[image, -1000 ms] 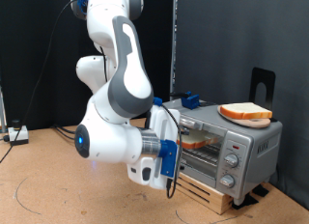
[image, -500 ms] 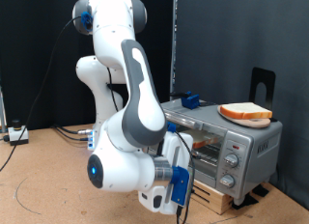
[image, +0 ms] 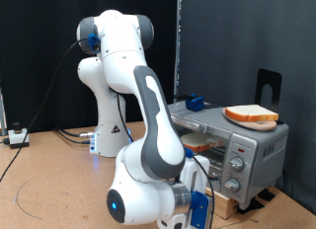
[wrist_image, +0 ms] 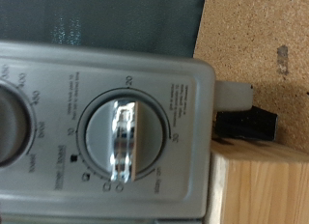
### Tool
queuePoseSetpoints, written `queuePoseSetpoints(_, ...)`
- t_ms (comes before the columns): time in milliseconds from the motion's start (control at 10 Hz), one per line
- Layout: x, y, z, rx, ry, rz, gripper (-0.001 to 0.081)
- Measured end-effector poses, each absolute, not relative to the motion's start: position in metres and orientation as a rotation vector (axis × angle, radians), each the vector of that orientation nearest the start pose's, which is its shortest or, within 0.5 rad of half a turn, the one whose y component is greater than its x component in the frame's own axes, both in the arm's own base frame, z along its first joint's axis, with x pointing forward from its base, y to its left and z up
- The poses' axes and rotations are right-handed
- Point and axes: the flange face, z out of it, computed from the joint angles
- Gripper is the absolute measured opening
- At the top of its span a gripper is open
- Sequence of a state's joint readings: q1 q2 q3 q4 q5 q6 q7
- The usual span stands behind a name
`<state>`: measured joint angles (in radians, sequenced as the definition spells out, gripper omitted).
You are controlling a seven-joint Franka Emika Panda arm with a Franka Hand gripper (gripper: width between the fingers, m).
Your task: Make a piece of toast with the oven
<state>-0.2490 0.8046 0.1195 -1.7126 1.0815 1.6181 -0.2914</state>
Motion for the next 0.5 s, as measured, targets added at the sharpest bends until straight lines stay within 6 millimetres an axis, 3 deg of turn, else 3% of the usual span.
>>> queuePoseSetpoints(500,0.609,0.053,0.134,-1.755,0.365,0.639,0.0809)
